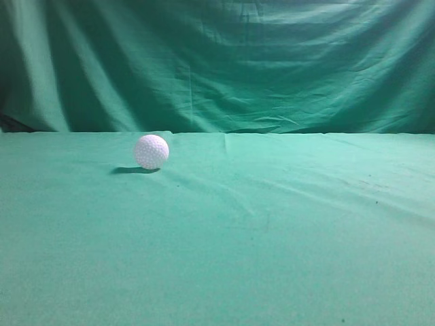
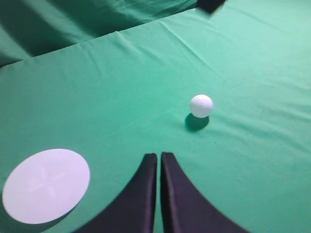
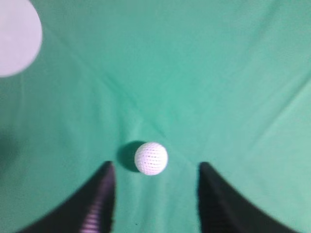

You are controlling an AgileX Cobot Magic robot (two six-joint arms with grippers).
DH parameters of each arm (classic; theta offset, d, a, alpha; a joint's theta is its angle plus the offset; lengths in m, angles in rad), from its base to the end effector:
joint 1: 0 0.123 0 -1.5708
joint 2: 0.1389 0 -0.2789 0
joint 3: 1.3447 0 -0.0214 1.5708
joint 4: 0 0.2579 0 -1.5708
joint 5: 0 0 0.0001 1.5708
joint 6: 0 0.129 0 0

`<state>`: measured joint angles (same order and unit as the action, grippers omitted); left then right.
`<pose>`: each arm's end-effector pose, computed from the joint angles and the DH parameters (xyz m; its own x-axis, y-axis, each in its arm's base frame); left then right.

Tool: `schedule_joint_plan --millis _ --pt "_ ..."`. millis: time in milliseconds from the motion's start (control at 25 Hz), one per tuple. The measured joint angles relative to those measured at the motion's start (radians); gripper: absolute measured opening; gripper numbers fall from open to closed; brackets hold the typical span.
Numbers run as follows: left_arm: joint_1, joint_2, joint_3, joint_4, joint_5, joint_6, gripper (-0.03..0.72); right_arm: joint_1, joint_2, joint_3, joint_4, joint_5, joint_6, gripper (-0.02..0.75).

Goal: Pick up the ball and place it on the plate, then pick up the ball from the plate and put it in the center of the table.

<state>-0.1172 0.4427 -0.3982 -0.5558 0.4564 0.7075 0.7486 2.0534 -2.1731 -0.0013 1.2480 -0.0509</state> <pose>0.1369 -0.0464 0.2652 -0.2708 0.2254 -0.9359 0.3917 0.9139 0.1067 0.3485 0.3235 0.3123 -0.5965 -0.6242 -0.5045 -0.7117 0.7020 -0.0270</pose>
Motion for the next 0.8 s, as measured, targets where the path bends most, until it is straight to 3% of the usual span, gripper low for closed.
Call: schedule_joint_plan --millis 120,200,480,800 --pt "0.0 0.0 0.0 -0.056 0.0 0.0 0.0 0.0 -0.121 0.0 -0.046 0.009 0.004 0.105" --pt "0.0 0.0 0.0 -0.084 0.0 0.0 0.0 0.0 -0.199 -0.001 -0.071 0.013 0.003 0.039" --pt "0.0 0.0 0.0 -0.133 0.019 0.0 0.0 0.0 -0.435 0.036 -0.084 0.023 0.036 0.051" --pt "0.0 0.0 0.0 -0.103 0.136 -0.002 0.0 0.0 -0.753 0.435 -0.09 0.027 0.051 0.051"
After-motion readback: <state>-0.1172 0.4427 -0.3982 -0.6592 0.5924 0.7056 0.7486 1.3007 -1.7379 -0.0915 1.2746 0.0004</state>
